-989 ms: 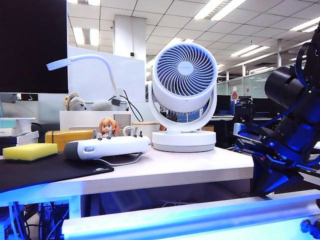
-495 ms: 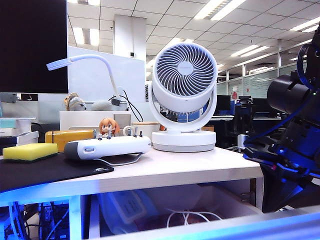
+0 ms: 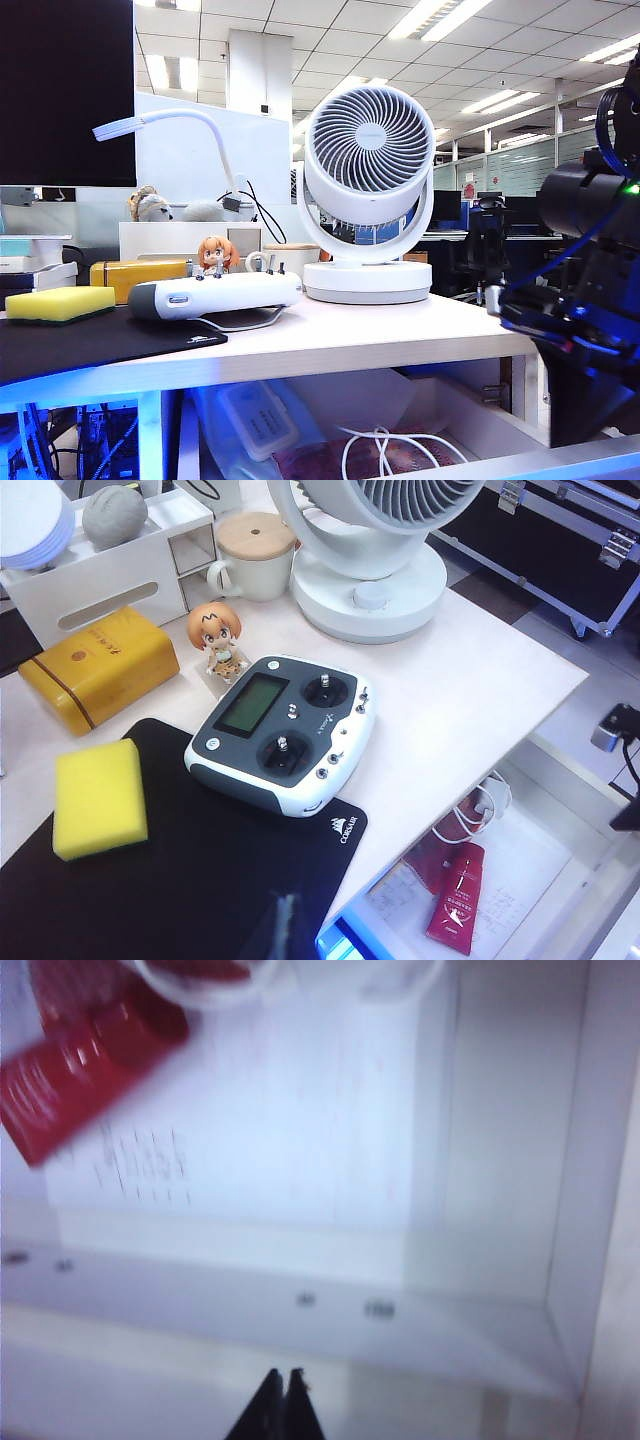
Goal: Open the drawer, place the cleaning sponge inside, then close the drawer.
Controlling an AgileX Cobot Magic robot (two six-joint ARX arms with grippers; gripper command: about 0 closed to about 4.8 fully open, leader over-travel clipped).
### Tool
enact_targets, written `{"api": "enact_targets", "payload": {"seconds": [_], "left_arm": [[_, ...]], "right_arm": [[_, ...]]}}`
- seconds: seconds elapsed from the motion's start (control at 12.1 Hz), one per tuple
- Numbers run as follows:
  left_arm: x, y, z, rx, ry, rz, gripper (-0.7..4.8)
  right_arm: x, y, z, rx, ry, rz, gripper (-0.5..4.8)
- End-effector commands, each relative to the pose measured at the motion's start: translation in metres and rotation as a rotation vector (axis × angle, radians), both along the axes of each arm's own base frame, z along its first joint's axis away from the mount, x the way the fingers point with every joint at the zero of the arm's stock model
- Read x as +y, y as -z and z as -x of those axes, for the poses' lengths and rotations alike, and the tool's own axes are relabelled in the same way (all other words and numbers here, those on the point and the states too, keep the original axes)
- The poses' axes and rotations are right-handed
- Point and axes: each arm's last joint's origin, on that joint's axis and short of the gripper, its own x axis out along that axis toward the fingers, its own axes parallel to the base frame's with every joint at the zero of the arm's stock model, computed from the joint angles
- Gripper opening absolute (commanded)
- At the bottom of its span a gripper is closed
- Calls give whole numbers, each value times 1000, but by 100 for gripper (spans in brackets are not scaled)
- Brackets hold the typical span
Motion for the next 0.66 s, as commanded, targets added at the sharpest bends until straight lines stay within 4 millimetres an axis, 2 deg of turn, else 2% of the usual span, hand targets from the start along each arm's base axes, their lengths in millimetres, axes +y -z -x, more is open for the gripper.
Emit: {"api": "enact_targets", "payload": {"seconds": [0.08, 0.33, 0.41, 0.66], "left_arm": [[0, -3, 0, -19, 0, 0, -5], [0, -3, 0, -20, 0, 0, -5], [0, -3, 0, -20, -1, 0, -5], [1, -3, 0, -22, -34, -10, -5]], "right_arm": [[-1, 0, 4, 34, -15, 24, -5], [0, -8, 3, -15, -26, 20, -5], [1, -26, -1, -122, -27, -12, -5], [7, -99, -16, -420, -72, -177, -5]]}}
